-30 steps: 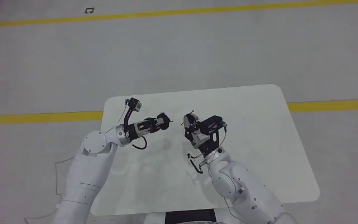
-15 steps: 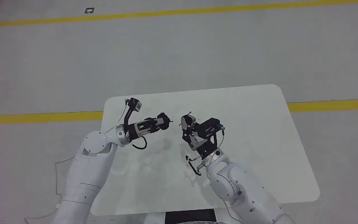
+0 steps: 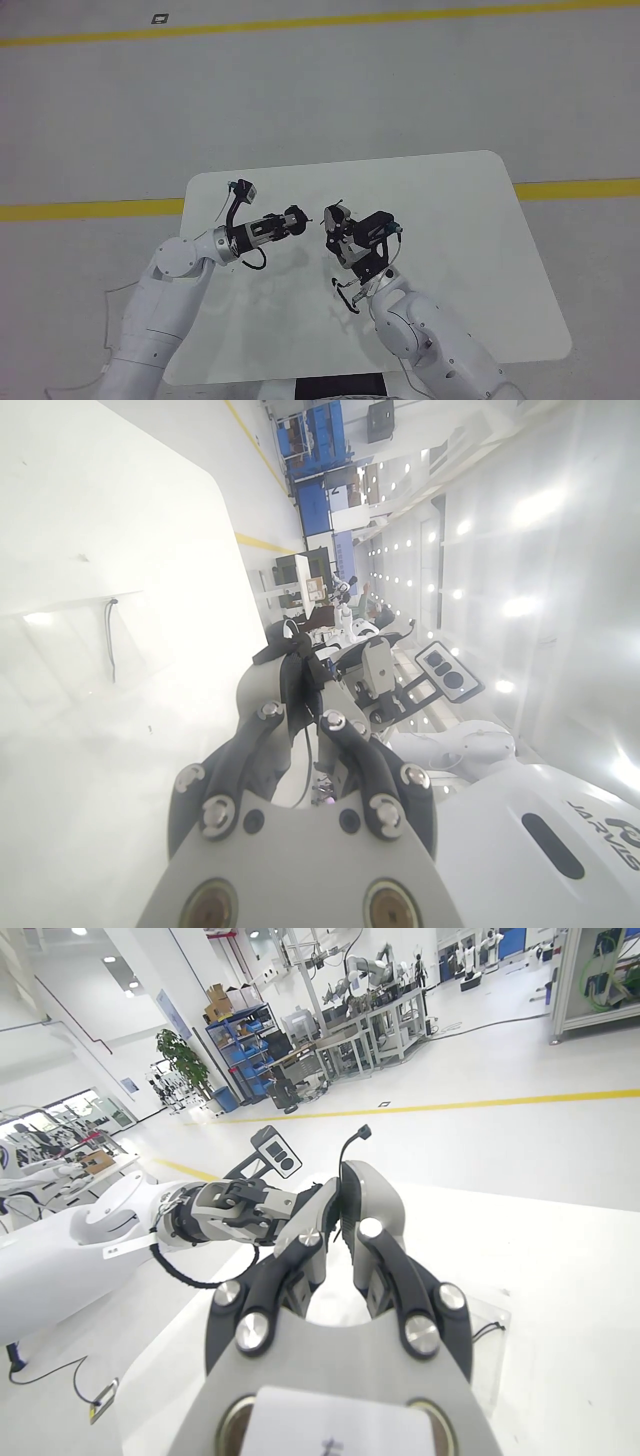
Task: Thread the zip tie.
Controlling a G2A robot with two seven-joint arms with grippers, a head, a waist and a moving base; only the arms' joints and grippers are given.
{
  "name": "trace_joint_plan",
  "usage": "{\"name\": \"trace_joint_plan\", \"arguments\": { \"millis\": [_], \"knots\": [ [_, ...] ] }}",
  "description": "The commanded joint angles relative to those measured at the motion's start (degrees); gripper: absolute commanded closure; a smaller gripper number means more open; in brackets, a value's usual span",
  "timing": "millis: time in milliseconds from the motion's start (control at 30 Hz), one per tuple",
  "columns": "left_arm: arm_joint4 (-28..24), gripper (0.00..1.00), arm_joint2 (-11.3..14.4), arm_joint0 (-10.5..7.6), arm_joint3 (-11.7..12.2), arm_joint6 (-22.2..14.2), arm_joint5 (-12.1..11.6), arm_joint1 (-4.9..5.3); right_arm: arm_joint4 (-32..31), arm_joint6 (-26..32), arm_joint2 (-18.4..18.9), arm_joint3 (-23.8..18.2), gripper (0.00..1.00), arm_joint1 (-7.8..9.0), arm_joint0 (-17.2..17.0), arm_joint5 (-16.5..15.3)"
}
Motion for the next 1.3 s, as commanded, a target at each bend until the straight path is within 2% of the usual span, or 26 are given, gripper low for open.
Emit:
{"name": "trace_joint_plan", "arguments": {
  "millis": [0, 500, 633, 867, 1267],
  "knots": [
    [-0.03, 1.00, 0.29, -0.13, 0.05, 0.17, -0.01, 0.10, 0.00, 0.00, 0.00, 0.00, 1.00, 0.00, 0.00, 0.00],
    [-0.03, 1.00, 0.51, -0.24, 0.05, 0.38, -0.06, 0.21, -1.02, 0.08, -0.52, 0.28, 1.00, -0.27, 0.34, 0.21],
    [-0.03, 1.00, 0.51, -0.24, 0.05, 0.38, -0.06, 0.21, -1.75, 0.36, -1.70, 1.04, 1.00, -0.83, 1.36, 1.63],
    [-0.03, 1.00, 0.51, -0.24, 0.05, 0.38, -0.06, 0.21, -3.93, 0.04, -3.98, 3.22, 1.00, -2.03, 3.17, 5.96],
    [-0.03, 1.00, 0.51, -0.24, 0.05, 0.38, -0.06, 0.21, -4.11, -0.14, -3.91, 3.17, 1.00, -2.19, 2.97, 5.37]
  ]
}}
